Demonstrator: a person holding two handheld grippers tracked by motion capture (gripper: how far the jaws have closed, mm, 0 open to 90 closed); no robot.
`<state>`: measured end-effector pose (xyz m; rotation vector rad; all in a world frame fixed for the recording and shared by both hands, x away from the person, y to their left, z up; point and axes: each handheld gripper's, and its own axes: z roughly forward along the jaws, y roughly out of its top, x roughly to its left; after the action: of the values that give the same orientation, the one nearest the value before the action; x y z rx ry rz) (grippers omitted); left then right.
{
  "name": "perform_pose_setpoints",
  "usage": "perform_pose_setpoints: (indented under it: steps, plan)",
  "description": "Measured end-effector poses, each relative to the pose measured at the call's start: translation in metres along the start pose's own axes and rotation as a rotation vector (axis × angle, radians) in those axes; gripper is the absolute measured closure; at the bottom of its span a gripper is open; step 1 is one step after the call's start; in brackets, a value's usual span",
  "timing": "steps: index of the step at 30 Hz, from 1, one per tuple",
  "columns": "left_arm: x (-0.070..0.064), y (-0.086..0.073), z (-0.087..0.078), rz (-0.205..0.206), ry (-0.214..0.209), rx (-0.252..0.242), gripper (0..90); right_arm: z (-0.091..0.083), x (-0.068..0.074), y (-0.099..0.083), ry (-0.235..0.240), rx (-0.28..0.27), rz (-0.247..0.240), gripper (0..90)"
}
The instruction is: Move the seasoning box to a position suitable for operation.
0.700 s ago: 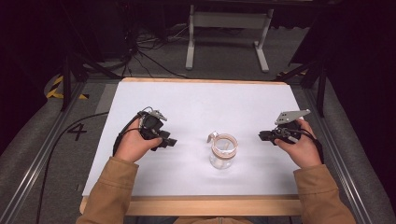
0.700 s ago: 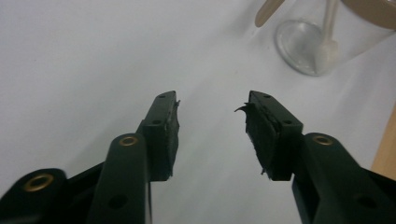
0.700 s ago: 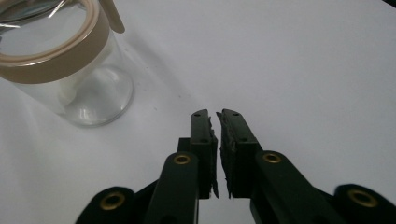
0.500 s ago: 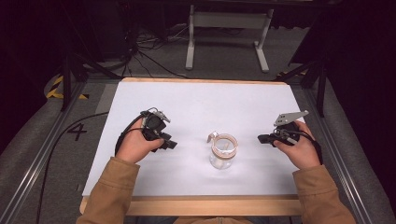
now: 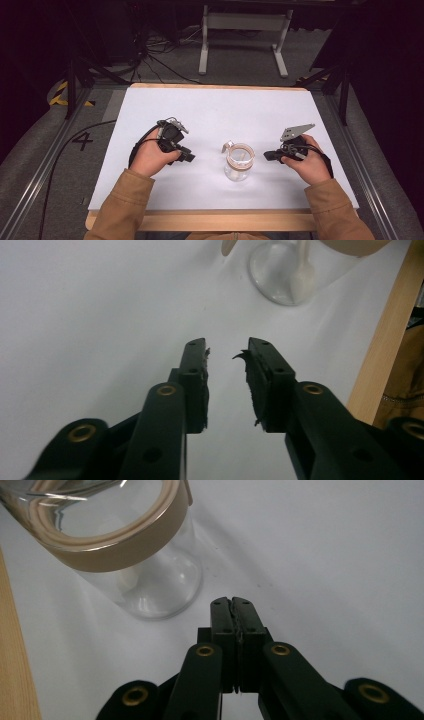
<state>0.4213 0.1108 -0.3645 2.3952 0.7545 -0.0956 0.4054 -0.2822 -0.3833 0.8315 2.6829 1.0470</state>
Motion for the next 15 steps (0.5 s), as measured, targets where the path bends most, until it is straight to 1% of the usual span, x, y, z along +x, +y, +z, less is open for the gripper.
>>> perform_pose_setpoints:
  steps: [1,2,3,4,7,8,9,10,11,12,13,15]
  plan:
    - [0.000,0.000,0.000,0.000,0.000,0.000,72.5,0.000,0.000,0.000,0.000,0.000,0.000,89.6]
    - [-0.002,0.000,0.001,0.001,-0.008,-0.026,73.0,0.005,0.003,0.000,0.018,-0.006,-0.008,89.7]
    - [-0.002,0.000,0.001,0.001,-0.008,-0.026,73.0,0.005,0.003,0.000,0.018,-0.006,-0.008,89.7]
    - [-0.002,0.001,0.001,0.010,-0.016,-0.031,73.0,0.007,0.004,0.000,0.025,-0.007,-0.006,89.7]
    - [-0.003,0.001,0.001,0.012,-0.016,-0.036,72.2,0.014,0.009,0.002,0.034,-0.001,-0.022,89.7]
    - [-0.003,0.001,0.001,0.022,-0.017,-0.026,72.0,0.016,0.010,0.003,0.036,0.003,-0.029,89.7]
    - [-0.003,0.001,0.000,0.031,-0.018,-0.007,71.8,0.018,0.011,0.004,0.041,0.002,-0.035,89.7]
    - [-0.003,0.001,0.000,0.038,-0.026,-0.003,71.7,0.019,0.013,0.004,0.041,0.003,-0.037,89.7]
    - [-0.002,0.001,0.001,0.042,-0.038,-0.005,71.4,0.020,0.013,0.005,0.038,0.009,-0.038,89.7]
    - [-0.003,0.000,0.001,0.039,-0.036,-0.013,71.4,0.022,0.013,0.005,0.040,0.011,-0.045,89.7]
    - [-0.003,0.001,0.001,0.043,-0.031,-0.009,71.3,0.022,0.014,0.005,0.041,0.012,-0.044,89.7]
    - [-0.004,0.001,0.002,0.042,-0.033,-0.016,71.3,0.024,0.015,0.005,0.050,0.009,-0.045,89.7]
